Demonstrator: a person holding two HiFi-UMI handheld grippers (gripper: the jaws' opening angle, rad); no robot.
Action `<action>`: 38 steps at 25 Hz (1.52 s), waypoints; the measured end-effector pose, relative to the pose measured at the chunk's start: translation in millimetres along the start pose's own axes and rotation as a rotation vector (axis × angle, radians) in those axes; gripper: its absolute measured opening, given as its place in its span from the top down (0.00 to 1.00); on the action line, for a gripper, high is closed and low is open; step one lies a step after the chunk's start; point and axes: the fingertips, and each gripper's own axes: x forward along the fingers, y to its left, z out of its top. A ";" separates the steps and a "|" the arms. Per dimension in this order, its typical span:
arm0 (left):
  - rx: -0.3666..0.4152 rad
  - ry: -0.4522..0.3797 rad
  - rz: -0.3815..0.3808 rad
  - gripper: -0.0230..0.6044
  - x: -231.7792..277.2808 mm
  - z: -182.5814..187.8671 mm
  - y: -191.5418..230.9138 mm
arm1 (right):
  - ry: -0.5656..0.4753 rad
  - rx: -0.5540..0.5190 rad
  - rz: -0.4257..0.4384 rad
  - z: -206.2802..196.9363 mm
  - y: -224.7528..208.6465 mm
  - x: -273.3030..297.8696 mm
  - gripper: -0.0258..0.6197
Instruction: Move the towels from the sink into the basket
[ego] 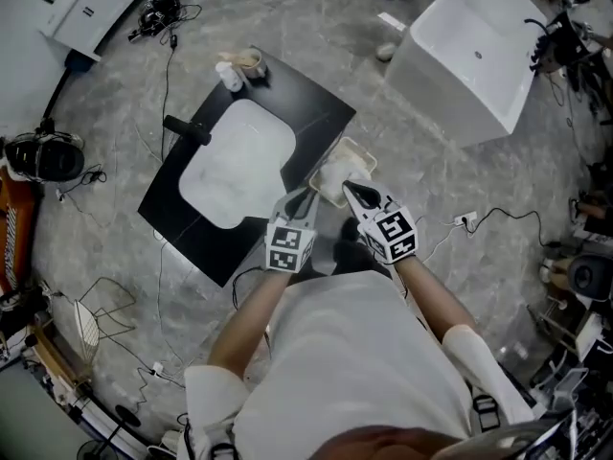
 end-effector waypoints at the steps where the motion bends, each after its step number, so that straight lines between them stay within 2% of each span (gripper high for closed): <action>1: -0.002 -0.026 0.008 0.88 -13.1 10.0 2.1 | -0.014 -0.012 0.007 11.6 6.8 -1.8 0.96; 9: -0.003 -0.174 0.102 0.91 -112.1 66.5 32.3 | -0.106 -0.135 0.079 81.9 60.0 -13.3 0.96; 14: -0.023 -0.241 0.158 0.92 -157.4 73.9 54.0 | -0.153 -0.211 0.079 108.0 79.9 -18.6 0.96; 20: -0.064 -0.312 0.211 0.93 -196.1 81.0 68.3 | -0.201 -0.201 0.062 129.0 86.8 -21.4 0.96; 30: -0.076 -0.320 0.222 0.94 -203.1 82.2 87.3 | -0.195 -0.204 0.065 137.2 93.8 -7.5 0.96; 38: -0.089 -0.293 0.239 0.94 -201.5 69.6 105.8 | -0.172 -0.197 0.052 131.6 98.2 0.1 0.96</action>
